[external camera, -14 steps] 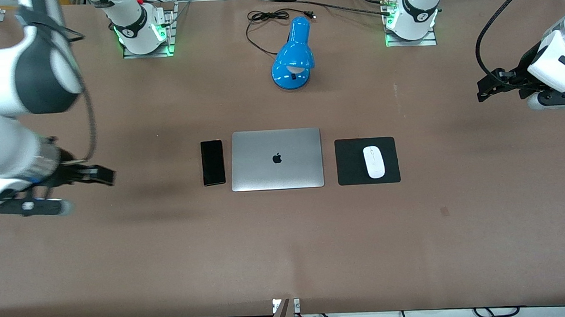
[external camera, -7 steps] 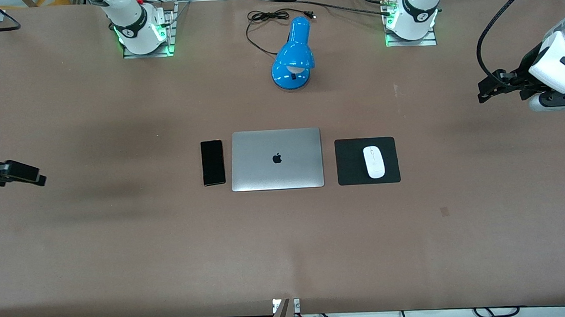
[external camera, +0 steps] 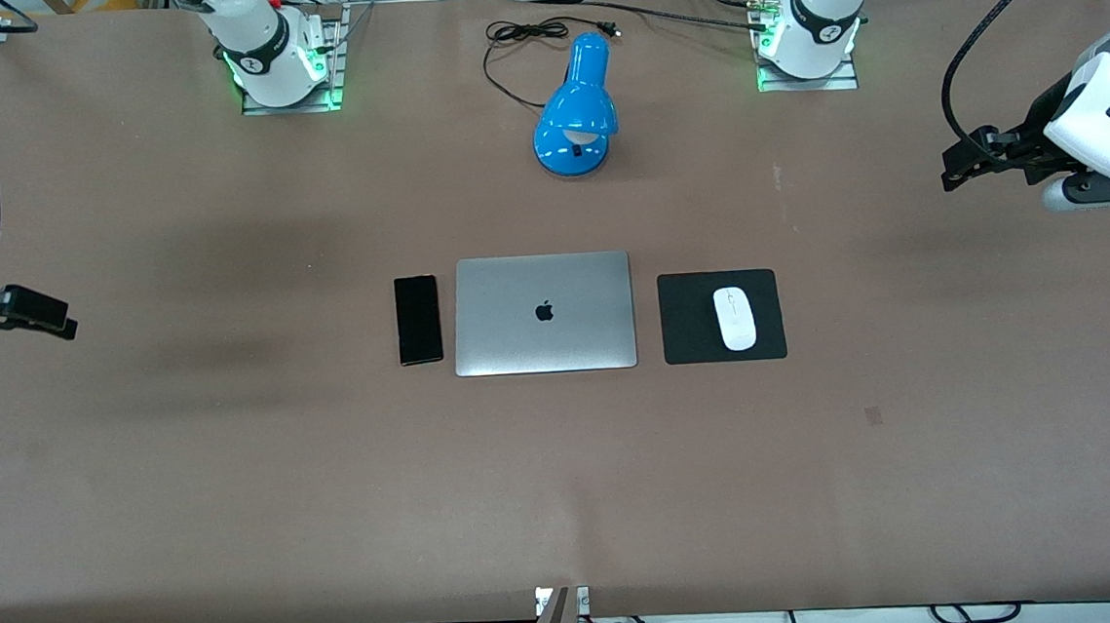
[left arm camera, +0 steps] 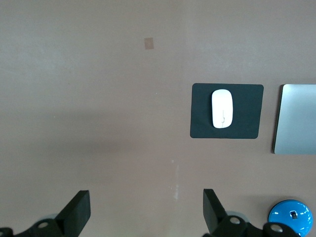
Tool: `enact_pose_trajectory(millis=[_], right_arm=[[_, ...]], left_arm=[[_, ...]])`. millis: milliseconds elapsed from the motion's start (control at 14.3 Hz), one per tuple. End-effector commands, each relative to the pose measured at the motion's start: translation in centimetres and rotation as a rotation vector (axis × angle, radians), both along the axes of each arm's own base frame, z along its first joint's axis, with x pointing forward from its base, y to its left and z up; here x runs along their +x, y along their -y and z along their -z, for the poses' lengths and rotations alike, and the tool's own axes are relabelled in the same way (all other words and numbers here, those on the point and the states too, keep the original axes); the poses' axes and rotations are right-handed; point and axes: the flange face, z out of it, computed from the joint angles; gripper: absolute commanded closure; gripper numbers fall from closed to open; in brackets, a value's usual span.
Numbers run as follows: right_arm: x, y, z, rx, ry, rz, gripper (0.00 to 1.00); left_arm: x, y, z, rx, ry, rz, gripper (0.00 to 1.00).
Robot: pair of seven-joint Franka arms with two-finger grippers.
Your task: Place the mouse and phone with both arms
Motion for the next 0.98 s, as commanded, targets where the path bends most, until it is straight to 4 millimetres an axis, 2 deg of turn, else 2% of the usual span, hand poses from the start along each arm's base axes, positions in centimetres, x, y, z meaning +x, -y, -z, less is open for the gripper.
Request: enact_pose_trajectory(millis=[0,140,210,699,909], right_arm=[[-4.8,-0.1,0.9,-0.007,0.022,-0.017,0.00],[-7.0,-0.3,1.8,-0.003,0.024,-0.021,0.00],[-7.3,-0.5,1.5,-0.003,0.021,-0.027,0.00],[-6.9,-0.4,0.6,0.008,0.019,-0.045,0.00],[-7.4,-1.5,0.4,0.001,-0.014,-0.066,0.00]], left_arm=[[0.6,-0.1,-0.2,0.000,-0.008,-0.007,0.00],[0.7,-0.4,-0.4,0.000,-0.003,-0.007,0.00],[0.8,-0.4,-0.3,0.001,-0.006,-0.007,0.00],[0.8,-0.2,-0.2,0.001,-0.009,-0.005,0.00],[0.8,-0.2,-0.2,0.002,-0.011,-0.005,0.00]])
